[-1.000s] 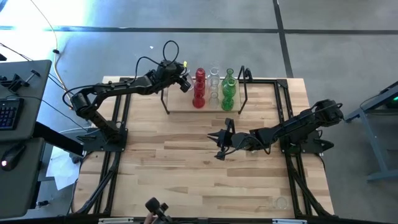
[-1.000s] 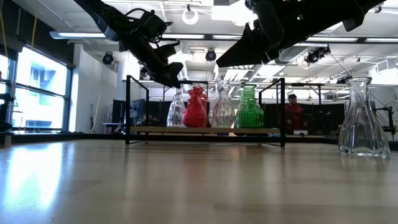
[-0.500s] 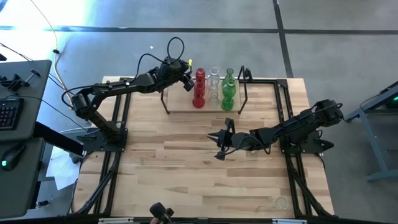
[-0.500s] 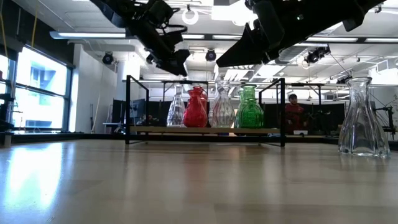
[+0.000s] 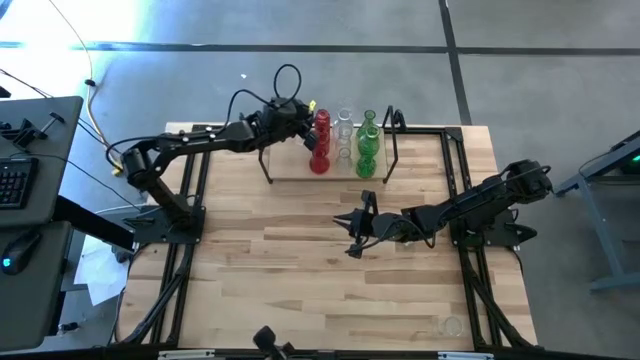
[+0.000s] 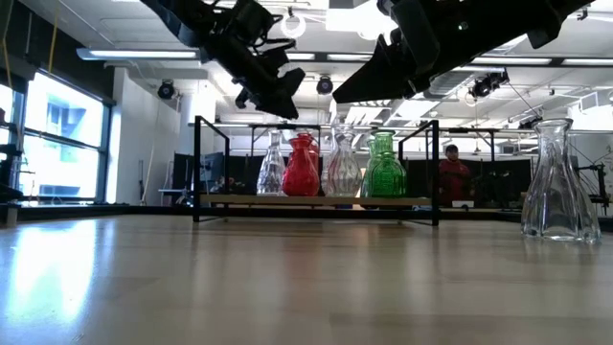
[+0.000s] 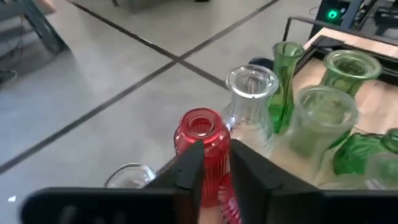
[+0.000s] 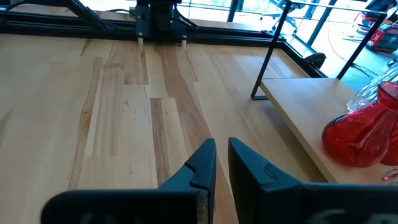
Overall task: Sort vases onto shelf
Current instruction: Put the bottom left transparent vase on the shelf
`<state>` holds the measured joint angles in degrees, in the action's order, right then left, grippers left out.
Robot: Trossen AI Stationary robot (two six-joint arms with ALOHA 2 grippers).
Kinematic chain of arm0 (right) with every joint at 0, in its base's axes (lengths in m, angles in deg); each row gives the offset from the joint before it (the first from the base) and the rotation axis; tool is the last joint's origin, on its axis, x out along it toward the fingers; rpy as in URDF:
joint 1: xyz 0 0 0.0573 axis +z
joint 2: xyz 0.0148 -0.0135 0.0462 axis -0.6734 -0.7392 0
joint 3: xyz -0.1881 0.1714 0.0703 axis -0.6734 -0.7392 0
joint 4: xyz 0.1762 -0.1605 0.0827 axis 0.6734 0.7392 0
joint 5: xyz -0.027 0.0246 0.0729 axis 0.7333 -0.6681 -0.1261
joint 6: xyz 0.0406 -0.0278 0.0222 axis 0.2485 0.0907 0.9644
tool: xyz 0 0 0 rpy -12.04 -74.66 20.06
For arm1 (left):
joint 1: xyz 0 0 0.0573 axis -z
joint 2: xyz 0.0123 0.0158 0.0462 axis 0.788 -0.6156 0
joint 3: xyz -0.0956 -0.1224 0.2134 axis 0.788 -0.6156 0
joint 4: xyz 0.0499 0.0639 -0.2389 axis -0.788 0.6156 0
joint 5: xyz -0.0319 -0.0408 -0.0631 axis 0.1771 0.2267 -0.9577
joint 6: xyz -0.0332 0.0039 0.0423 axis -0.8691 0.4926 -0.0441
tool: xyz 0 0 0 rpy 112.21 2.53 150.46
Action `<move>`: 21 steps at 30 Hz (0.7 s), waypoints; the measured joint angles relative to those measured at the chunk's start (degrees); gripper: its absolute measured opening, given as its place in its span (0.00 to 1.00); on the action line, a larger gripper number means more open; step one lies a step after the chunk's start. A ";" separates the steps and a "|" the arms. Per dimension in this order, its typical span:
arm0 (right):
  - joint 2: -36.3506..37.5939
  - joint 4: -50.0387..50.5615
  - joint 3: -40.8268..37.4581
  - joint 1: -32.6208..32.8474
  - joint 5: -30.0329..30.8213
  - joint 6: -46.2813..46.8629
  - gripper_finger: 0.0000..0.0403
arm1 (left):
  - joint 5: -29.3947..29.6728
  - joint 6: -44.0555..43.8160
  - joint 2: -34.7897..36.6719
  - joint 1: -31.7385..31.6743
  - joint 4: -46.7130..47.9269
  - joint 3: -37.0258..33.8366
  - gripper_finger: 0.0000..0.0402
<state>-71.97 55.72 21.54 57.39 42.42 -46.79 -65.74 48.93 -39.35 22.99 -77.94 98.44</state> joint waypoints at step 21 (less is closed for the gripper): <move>0.00 0.05 0.00 -0.01 0.04 0.07 0.06 | 6.11 -2.58 -4.35 -1.40 -1.47 -0.04 0.00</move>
<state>-71.97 55.77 21.54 57.38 42.47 -46.73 -59.64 46.35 -43.70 21.59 -79.40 98.40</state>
